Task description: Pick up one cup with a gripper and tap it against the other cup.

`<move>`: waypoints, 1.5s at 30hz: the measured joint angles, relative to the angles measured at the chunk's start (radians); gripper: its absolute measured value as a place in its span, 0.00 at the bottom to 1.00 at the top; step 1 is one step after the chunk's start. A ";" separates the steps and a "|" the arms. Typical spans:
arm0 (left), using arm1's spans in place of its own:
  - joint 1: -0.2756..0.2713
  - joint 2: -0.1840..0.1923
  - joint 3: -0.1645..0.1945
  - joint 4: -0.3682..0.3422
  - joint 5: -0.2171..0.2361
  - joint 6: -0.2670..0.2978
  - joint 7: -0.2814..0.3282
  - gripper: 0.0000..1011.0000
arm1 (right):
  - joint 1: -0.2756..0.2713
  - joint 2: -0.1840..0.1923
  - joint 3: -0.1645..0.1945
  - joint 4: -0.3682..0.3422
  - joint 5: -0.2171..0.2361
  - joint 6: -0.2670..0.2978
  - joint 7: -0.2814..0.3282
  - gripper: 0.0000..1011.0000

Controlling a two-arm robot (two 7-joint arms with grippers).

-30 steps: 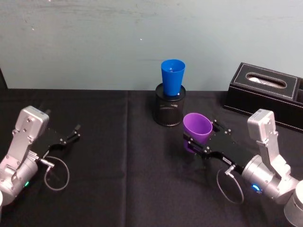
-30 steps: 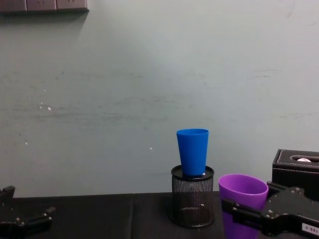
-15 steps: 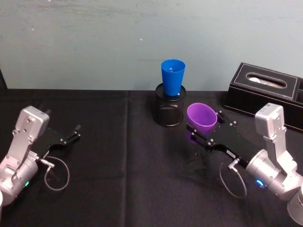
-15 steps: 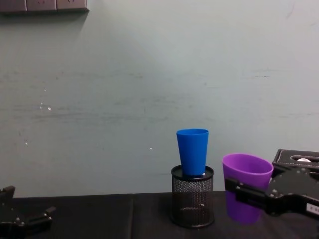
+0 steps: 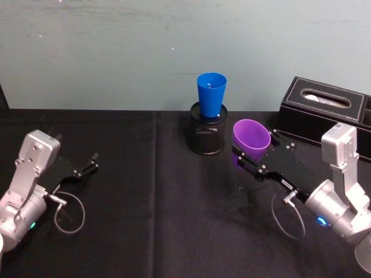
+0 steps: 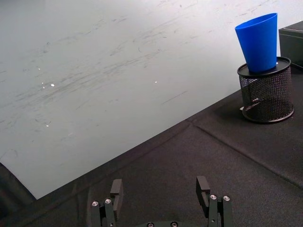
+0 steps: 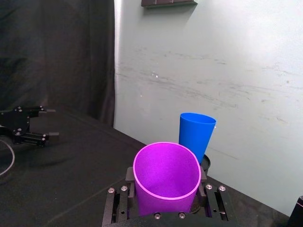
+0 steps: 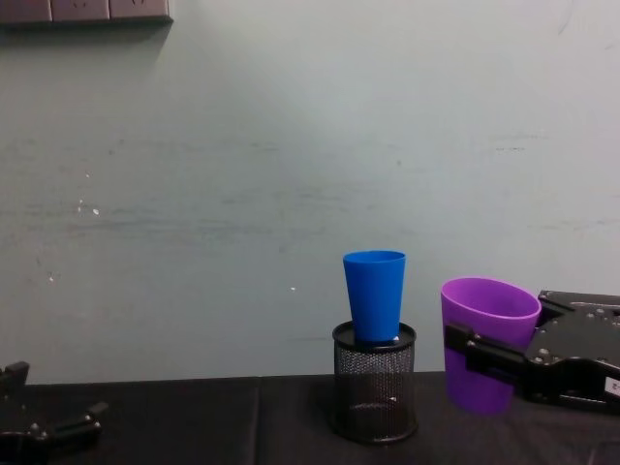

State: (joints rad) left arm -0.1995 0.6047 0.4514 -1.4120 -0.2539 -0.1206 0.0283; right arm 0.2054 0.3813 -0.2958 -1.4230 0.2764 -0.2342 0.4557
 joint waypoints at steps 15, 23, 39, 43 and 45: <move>0.000 0.000 0.000 0.000 0.000 0.000 0.000 1.00 | 0.000 0.000 -0.002 0.000 -0.002 0.003 -0.001 0.72; 0.000 0.000 0.000 0.000 0.000 0.000 0.000 1.00 | 0.000 0.000 -0.002 0.000 -0.003 0.004 -0.002 0.72; 0.000 0.000 0.000 0.000 0.000 0.000 0.000 1.00 | 0.000 0.000 -0.002 0.000 -0.004 0.005 -0.002 0.72; 0.000 0.000 0.000 0.000 0.000 0.000 0.000 1.00 | 0.000 0.000 -0.002 0.000 -0.004 0.005 -0.002 0.72; 0.000 0.000 0.000 0.000 0.000 0.000 0.000 1.00 | 0.000 0.000 -0.002 0.000 -0.004 0.005 -0.002 0.72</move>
State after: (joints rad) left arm -0.1995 0.6047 0.4514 -1.4120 -0.2539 -0.1206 0.0283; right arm 0.2056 0.3813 -0.2979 -1.4229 0.2729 -0.2292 0.4535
